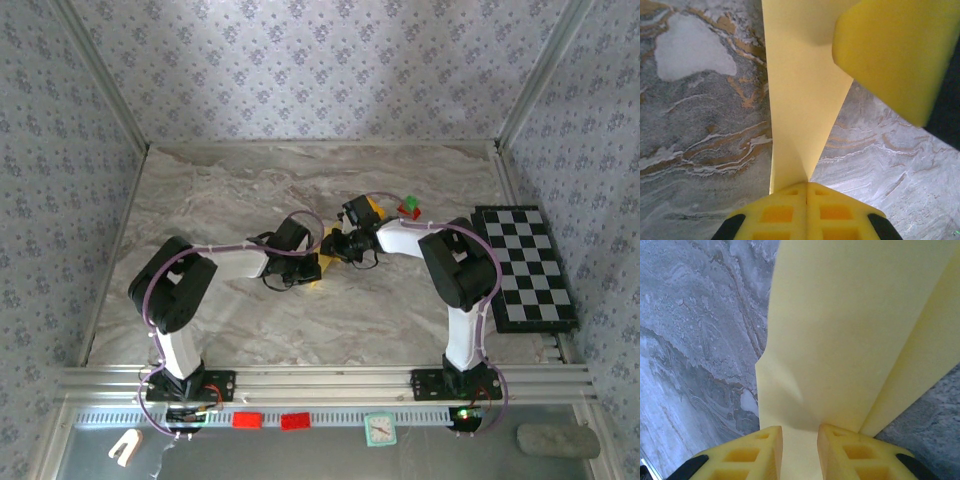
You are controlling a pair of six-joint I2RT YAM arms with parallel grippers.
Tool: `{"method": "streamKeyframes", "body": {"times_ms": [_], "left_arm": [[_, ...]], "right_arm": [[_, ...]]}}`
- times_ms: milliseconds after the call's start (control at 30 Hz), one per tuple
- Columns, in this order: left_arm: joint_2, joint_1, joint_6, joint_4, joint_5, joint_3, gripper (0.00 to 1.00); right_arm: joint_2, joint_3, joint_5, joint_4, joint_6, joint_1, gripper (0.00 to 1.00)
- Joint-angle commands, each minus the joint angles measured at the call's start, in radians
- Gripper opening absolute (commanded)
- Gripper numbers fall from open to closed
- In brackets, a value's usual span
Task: Fold a paper plane with a square sheet of paper (pick it up from the middle)
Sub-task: Fold the wing for the fifth time at the center of the table.
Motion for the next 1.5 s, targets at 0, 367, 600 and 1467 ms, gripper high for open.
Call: {"method": "streamKeyframes", "body": {"times_ms": [0,367,600,1467], "left_arm": [[0.032,-0.002,0.006,-0.029,-0.019,-0.036,0.03],[0.023,0.005,-0.010,0.026,0.020,-0.050,0.02],[0.020,0.007,-0.015,0.039,0.025,-0.057,0.02],[0.003,0.015,-0.039,0.074,0.034,-0.080,0.02]], "right_arm": [[-0.007,0.014,0.073,-0.105,-0.031,-0.011,0.29],[-0.092,0.055,0.131,-0.192,-0.072,0.037,0.26],[-0.058,0.097,0.118,-0.193,-0.070,0.062,0.21],[0.006,0.102,0.201,-0.274,-0.063,0.063,0.18]]}}
